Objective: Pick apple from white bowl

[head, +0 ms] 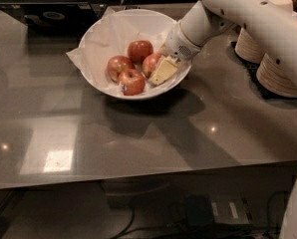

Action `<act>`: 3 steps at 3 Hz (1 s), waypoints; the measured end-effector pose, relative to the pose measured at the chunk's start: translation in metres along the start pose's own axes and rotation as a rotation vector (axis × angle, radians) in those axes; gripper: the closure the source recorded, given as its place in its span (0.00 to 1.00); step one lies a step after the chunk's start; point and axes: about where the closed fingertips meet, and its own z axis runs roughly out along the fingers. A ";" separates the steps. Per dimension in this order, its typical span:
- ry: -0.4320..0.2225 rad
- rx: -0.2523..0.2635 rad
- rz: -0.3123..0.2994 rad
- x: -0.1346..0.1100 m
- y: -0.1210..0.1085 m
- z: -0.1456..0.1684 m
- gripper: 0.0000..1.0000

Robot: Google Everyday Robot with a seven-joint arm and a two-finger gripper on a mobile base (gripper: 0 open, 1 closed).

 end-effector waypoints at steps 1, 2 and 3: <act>-0.127 -0.011 0.019 -0.004 -0.001 -0.026 1.00; -0.238 -0.033 0.021 -0.008 0.003 -0.050 1.00; -0.311 -0.061 -0.005 -0.016 0.014 -0.071 1.00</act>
Offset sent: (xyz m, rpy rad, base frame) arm -0.0252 -0.0398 0.0749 0.3722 -0.0065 0.0649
